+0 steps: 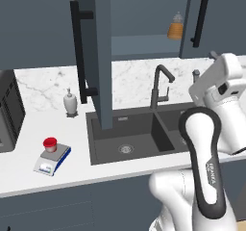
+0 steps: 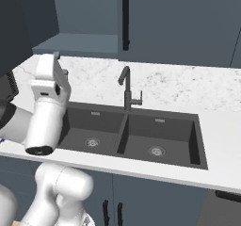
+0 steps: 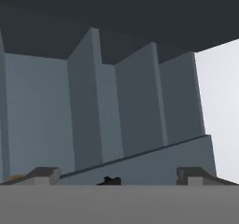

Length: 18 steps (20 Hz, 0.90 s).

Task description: Pick the jam and place it on the digital scale for weighing, and close the cabinet.

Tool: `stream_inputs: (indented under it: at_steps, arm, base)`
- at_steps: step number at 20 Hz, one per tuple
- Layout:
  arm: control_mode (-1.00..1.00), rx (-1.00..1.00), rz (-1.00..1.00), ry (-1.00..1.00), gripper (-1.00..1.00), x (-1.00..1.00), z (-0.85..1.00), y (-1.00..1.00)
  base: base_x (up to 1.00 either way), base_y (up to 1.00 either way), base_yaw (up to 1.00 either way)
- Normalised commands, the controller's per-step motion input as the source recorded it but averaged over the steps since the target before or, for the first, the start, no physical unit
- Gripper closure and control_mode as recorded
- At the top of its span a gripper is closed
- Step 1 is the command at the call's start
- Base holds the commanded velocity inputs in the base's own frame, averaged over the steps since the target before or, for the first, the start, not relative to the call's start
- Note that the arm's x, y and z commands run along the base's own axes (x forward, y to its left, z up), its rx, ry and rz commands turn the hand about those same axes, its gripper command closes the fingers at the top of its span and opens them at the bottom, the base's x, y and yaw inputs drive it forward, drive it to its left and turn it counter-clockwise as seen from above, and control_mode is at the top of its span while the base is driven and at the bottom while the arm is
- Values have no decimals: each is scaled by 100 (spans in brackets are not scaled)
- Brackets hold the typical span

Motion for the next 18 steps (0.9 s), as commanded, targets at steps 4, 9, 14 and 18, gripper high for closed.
stream_inputs:
  at_steps: [4, 9, 14, 18]
  arm:
    - [-100, 0, 2, 0, -100, -17, -27, 29]
    - [-100, 0, 1, 0, -100, -46, -22, 44]
    - [-100, 1, 0, 0, -100, -69, -33, 58]
    - [-100, 0, 0, 0, -100, -82, -26, 65]
  base:
    - [0, 0, 0]
    - [0, 0, 0]
    - [0, 0, 0]
    - [0, 0, 0]
